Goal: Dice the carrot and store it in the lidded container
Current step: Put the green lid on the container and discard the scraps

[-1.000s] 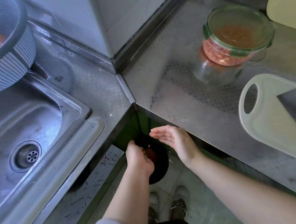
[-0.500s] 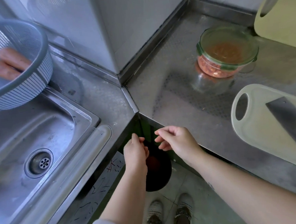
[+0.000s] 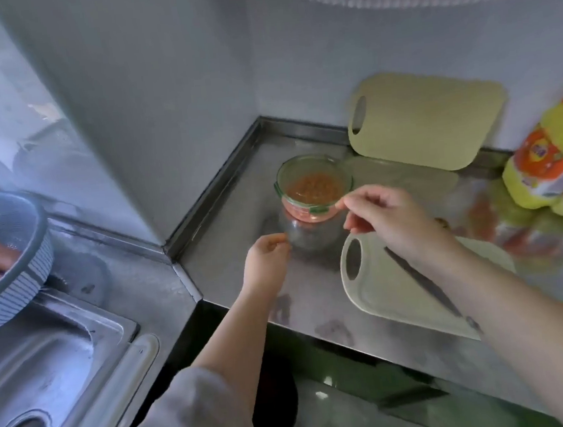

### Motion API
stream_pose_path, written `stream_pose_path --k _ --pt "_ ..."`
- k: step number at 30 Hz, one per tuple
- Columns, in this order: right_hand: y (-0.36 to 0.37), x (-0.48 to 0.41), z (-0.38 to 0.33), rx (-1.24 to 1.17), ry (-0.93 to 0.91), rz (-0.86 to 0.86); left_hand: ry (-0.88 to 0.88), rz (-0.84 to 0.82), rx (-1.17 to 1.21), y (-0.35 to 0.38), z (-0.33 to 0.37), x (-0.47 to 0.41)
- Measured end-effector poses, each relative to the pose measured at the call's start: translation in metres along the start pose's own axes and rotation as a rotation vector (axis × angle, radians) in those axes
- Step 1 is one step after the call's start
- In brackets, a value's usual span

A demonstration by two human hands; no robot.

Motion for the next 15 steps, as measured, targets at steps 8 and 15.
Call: stream_pose_path --k 8,15 --pt "0.016 -0.008 0.080 0.559 0.073 -0.244 0.175 -0.233 -1.021 0.032 -0.039 -0.017" --pt "0.056 -0.004 0.150 0.970 0.152 -0.524 0.327 -0.289 -1.604 0.040 -0.065 -0.023"
Point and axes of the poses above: each hand's wrist, its own x-axis away from the middle knuckle, its own y-axis out of the palm, z = x × y, the point moved 5 cm from there along -x, towards the middle knuckle, and after that the axes turned 4 degrees about -y, right-handed, at the moved point
